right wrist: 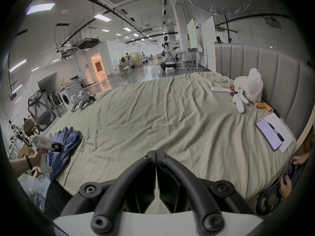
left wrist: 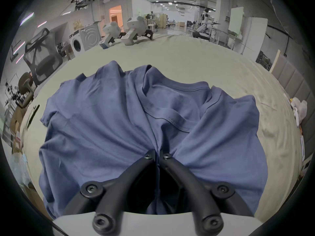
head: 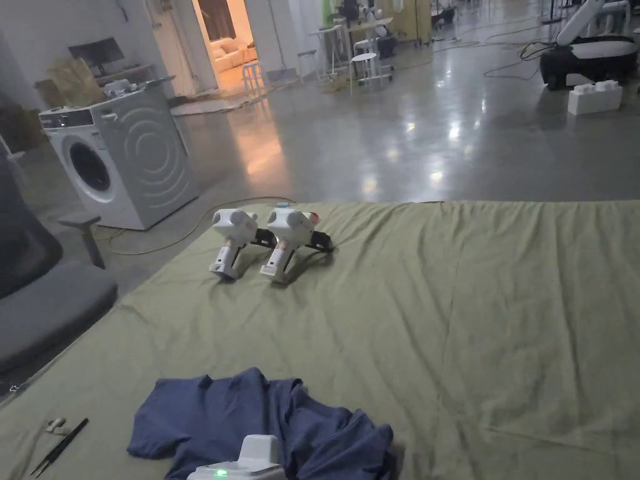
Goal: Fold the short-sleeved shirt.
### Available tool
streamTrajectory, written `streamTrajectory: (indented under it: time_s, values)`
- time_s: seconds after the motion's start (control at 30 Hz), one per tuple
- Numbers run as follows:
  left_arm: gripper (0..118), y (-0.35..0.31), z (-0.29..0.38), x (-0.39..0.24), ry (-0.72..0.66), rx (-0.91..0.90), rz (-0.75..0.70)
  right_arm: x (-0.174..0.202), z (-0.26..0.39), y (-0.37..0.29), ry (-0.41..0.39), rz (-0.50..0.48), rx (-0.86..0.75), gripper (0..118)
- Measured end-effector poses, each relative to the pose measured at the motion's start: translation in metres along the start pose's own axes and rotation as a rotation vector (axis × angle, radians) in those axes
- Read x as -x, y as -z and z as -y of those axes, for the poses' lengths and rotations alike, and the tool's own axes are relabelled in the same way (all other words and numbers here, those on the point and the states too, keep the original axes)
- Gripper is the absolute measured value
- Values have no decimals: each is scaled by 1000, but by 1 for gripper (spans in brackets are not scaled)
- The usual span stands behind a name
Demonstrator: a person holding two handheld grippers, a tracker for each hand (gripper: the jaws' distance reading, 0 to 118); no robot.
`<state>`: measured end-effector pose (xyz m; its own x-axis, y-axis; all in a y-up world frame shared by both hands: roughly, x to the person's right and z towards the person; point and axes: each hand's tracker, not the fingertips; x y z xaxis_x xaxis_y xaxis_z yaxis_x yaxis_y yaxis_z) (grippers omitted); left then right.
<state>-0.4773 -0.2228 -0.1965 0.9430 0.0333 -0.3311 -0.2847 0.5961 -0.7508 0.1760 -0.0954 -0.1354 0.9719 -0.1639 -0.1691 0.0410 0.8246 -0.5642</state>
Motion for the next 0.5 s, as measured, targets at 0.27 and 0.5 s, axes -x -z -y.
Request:
streamTrajectory:
  time_s: [0.27,0.5]
  values:
    - [0,-64,-57,6,-270,-212,140,-25,-8,-13,0,1,-45,0]
    - [0,-133,-131,-58,-157,-374,293,-46,-8,-21,78,37,-82,0]
